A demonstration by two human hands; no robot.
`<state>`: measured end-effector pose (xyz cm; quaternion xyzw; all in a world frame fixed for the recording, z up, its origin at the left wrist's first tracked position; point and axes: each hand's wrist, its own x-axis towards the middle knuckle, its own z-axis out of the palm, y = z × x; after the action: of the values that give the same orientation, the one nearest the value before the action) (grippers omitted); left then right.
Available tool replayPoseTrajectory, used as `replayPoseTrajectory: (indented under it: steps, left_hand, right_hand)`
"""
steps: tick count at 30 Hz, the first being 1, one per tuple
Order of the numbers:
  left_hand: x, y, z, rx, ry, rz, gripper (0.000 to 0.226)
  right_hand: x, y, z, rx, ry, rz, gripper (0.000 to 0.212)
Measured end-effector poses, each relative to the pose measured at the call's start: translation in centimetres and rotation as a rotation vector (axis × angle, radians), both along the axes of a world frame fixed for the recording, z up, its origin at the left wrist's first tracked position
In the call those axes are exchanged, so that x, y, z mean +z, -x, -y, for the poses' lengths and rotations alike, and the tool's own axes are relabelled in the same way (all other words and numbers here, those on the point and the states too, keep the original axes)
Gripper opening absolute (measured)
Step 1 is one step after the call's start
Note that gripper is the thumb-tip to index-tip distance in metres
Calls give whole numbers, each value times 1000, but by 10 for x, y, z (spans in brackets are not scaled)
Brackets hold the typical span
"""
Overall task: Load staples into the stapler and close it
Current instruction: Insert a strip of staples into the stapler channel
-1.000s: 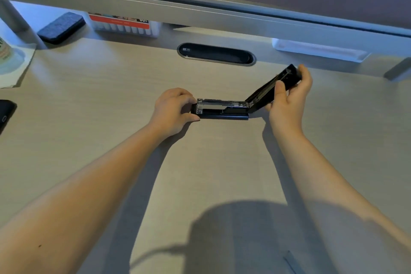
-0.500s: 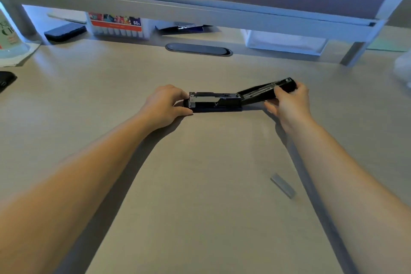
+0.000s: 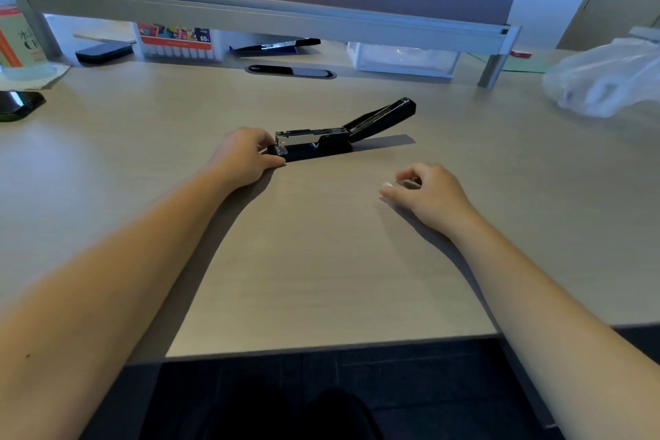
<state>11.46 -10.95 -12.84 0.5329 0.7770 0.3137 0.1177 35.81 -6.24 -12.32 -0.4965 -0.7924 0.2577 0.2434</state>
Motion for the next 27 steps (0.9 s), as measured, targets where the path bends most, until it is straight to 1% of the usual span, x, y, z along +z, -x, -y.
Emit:
replayPoseTrajectory:
  steps: [2, 7, 10, 13, 17, 20, 23, 27]
  left_hand:
    - [1, -4, 4, 11, 2, -10, 34]
    - [4, -9, 10, 26, 14, -23, 33]
    - [5, -11, 12, 19, 18, -33, 32]
    - [6, -12, 15, -9, 34, -58, 34]
    - [7, -9, 21, -51, 80, -91, 38]
    - [8, -8, 28, -80, 96, -78, 39]
    - [9, -9, 34, -106, 99, -85, 40]
    - [8, -9, 35, -119, 71, -90, 40]
  right_hand:
    - [-2, -1, 3, 8, -51, 36, 35]
    - [-1, -3, 5, -1, -96, 1, 20]
    - [0, -2, 7, 29, -115, -32, 18]
    - [6, 4, 9, 65, -145, -123, 15]
    - [20, 23, 13, 164, -129, -236, 13]
    - [27, 43, 16, 196, -138, -270, 14]
    - [29, 61, 16, 236, -146, -277, 16]
    - [29, 77, 10, 258, -242, -164, 20]
